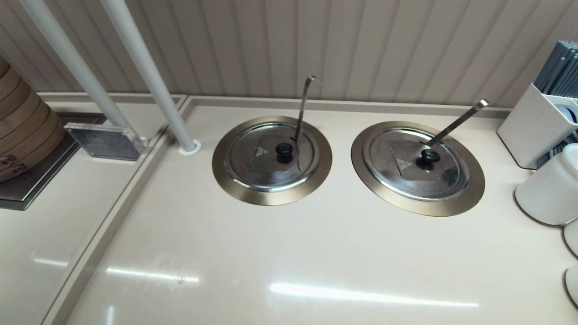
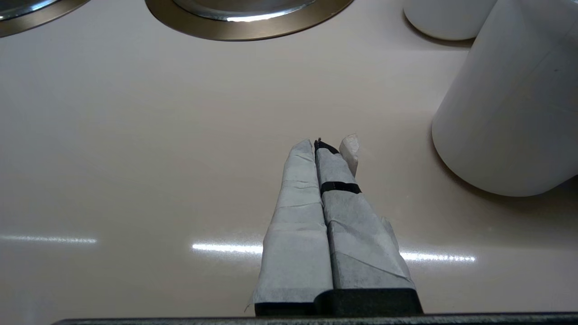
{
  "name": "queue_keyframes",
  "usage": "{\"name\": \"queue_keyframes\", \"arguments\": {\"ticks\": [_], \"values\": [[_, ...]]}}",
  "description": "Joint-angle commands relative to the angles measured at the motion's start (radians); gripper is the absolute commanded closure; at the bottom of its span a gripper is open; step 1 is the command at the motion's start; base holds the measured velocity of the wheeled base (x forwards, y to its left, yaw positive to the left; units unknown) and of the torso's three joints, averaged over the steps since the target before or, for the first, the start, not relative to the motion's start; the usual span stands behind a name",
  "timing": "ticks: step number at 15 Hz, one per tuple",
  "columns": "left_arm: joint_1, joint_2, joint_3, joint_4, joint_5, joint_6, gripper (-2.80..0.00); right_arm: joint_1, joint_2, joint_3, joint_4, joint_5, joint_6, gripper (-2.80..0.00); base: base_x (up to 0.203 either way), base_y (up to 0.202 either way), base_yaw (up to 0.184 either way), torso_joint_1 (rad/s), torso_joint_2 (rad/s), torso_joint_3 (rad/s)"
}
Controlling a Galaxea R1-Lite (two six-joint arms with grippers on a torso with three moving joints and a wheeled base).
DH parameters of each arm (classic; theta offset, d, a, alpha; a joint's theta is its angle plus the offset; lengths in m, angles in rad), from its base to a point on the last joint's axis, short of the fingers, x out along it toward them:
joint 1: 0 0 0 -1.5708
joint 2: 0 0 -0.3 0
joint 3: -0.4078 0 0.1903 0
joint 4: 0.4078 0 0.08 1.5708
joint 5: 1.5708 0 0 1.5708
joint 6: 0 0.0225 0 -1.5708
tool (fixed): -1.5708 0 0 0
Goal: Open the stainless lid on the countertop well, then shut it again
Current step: Open the lid
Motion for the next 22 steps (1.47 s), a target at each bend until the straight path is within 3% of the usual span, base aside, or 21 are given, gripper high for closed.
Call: {"name": "queue_keyframes", "arguments": {"ticks": [1,4,6,11,15,18,20,22], "values": [[0.0,0.02,-0.091,-0.004,-0.006,-0.014,0.0,0.0,0.0,0.005,0.0,0.0,0.0,0.0,0.0,0.0,0.0,0.0,0.0,0.0],[0.0,0.152,-0.335,0.098,-0.092,-0.039,0.0,0.0,0.0,0.005,0.0,-0.001,0.0,0.0,0.0,0.0,0.0,0.0,0.0,0.0],[0.0,0.322,-0.426,0.138,-0.145,-0.058,0.0,0.0,0.0,0.005,0.0,-0.001,0.0,0.0,0.0,0.0,0.0,0.0,0.0,0.0],[-0.009,0.915,-0.761,0.212,-0.185,-0.157,0.0,0.0,0.0,0.005,0.0,-0.001,0.0,0.0,0.0,0.0,0.0,0.0,0.0,0.0],[-0.147,1.34,-1.089,0.226,-0.187,-0.192,0.0,0.0,0.0,0.005,0.0,-0.001,0.0,0.0,0.0,0.0,0.0,0.0,0.0,0.0],[-0.311,1.575,-1.351,0.201,-0.155,-0.216,0.0,0.0,0.0,0.005,0.0,0.0,0.0,0.0,0.0,0.0,0.0,0.0,0.0,0.0],[-0.391,1.666,-1.427,0.152,-0.135,-0.211,0.0,0.0,0.0,0.005,0.0,0.001,0.0,0.0,0.0,0.0,0.0,0.0,0.0,0.0],[-0.418,1.757,-1.463,0.024,-0.117,-0.168,0.0,0.0,0.0,0.005,0.0,-0.001,0.0,0.0,0.0,0.0,0.0,0.0,0.0,0.0]]}}
